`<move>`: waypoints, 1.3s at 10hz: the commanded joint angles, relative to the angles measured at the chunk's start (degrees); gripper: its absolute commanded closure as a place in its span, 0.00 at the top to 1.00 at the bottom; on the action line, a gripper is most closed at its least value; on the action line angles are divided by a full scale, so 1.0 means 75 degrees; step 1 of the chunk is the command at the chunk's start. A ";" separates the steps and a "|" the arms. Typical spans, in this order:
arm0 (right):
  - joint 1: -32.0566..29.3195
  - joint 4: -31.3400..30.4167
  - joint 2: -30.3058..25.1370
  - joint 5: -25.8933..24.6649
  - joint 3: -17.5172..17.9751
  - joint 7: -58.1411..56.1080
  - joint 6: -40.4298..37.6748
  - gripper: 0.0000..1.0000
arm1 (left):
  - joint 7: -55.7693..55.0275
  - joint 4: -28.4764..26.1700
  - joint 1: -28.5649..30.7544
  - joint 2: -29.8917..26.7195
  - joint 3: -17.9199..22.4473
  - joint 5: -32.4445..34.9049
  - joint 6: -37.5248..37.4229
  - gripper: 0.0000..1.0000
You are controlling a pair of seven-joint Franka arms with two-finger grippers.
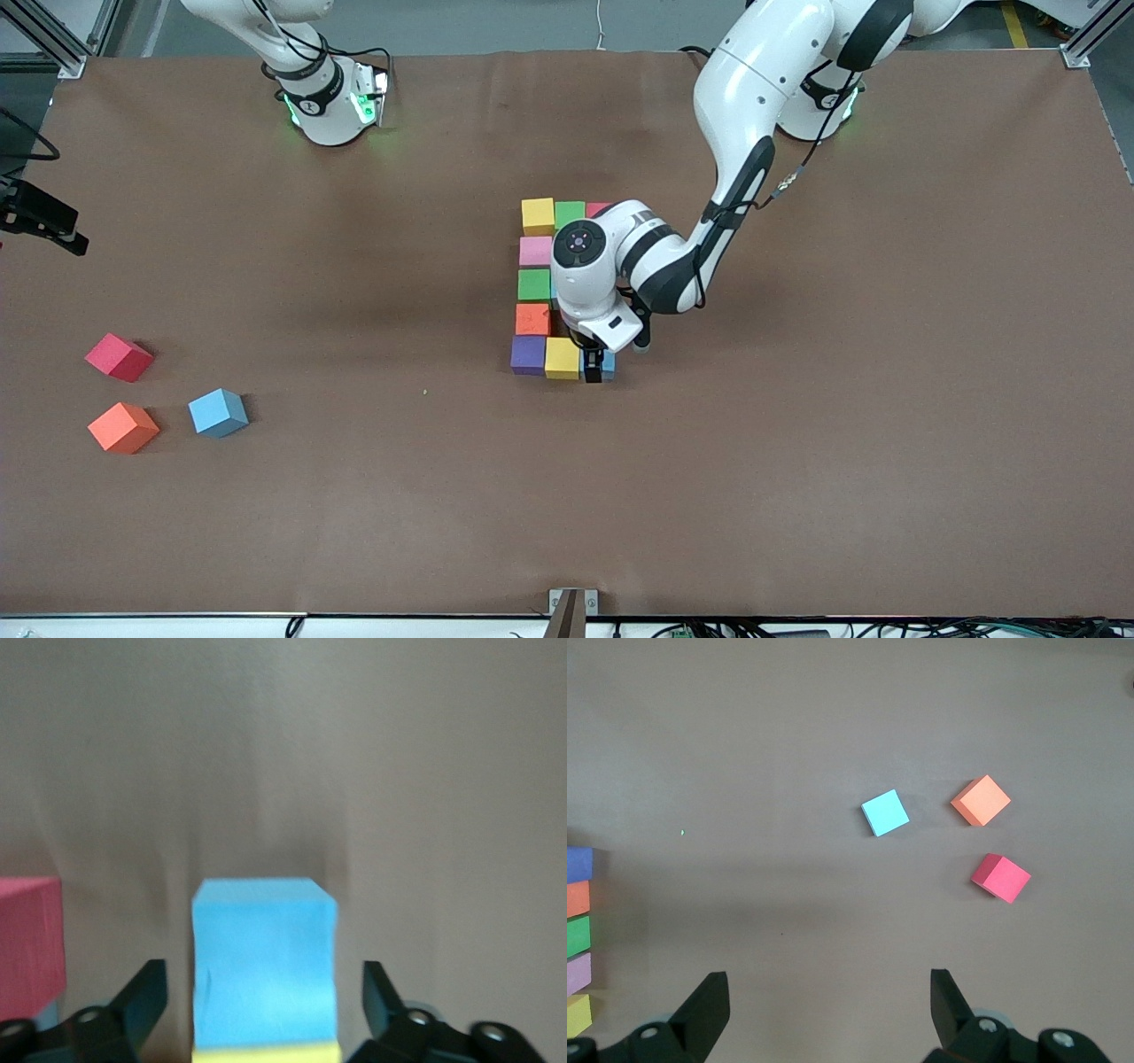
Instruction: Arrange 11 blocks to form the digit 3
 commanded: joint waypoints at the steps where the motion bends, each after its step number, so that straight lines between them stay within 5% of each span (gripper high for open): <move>1: -0.0051 -0.0105 -0.0147 -0.0012 0.0061 0.0004 -0.0043 1.00 | -0.0022 -0.0085 0.0094 -0.0873 0.0042 0.0169 -0.0500 1.00; 9: 0.0067 -0.0116 -0.0112 0.0128 0.0085 0.0027 -0.0067 1.00 | 0.2973 -0.0120 0.3068 -0.3089 -0.0028 -0.0028 -0.0726 1.00; 13: 0.0078 -0.0116 -0.0112 0.0117 0.0085 0.0027 0.0015 1.00 | 0.6691 -0.0670 0.4602 -0.3979 -0.0378 -0.0995 -0.0924 1.00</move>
